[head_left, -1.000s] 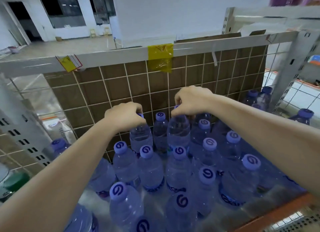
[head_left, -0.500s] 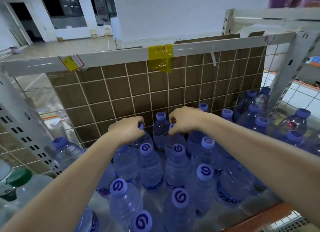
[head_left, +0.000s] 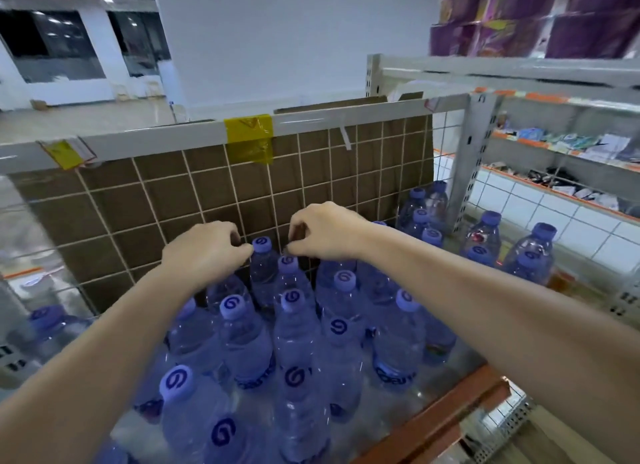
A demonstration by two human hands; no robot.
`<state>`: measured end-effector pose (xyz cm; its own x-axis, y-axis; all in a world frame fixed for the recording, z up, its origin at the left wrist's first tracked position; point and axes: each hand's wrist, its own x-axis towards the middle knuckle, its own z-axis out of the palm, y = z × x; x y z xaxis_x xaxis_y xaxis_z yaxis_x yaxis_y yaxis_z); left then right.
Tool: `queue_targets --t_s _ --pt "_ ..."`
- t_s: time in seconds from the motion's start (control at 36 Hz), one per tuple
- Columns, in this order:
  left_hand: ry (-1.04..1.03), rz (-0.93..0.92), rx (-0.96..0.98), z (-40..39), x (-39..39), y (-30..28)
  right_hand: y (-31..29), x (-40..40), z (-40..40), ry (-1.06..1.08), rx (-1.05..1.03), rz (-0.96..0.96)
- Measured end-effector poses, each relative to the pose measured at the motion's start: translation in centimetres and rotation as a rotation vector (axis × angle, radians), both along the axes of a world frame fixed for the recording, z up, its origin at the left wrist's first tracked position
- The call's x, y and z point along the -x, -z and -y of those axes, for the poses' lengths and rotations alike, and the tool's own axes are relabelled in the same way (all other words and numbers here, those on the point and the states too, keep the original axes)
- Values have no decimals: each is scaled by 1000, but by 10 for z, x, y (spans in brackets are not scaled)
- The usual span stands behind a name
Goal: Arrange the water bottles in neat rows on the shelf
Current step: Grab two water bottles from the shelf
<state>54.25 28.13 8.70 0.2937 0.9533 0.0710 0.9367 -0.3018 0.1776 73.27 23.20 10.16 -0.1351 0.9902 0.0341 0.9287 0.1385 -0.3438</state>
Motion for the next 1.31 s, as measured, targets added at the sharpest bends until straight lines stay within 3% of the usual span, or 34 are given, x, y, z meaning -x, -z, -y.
queue_targets --t_s 0.22,0.53,0.83,0.92,1.03,1.19,1.31 --pt "-104 134 -195 38 40 -32 -21 44 3 -98 -167 -150" --pt "-327 295 -317 102 160 -61 -26 144 0 -355 -168 -193" --pt "-453 242 -360 170 286 -68 -38 260 29 -465 -198 -158" --pt "-469 210 -350 185 323 -64 -38 293 39 -442 -174 -119" --pt "-425 259 -275 201 361 -55 -28 327 47 -322 -171 79" --pt "-399 154 -270 227 415 -48 0 354 53 -146 -47 307" --pt "-445 186 -277 240 456 -46 18 366 54 -89 53 313"
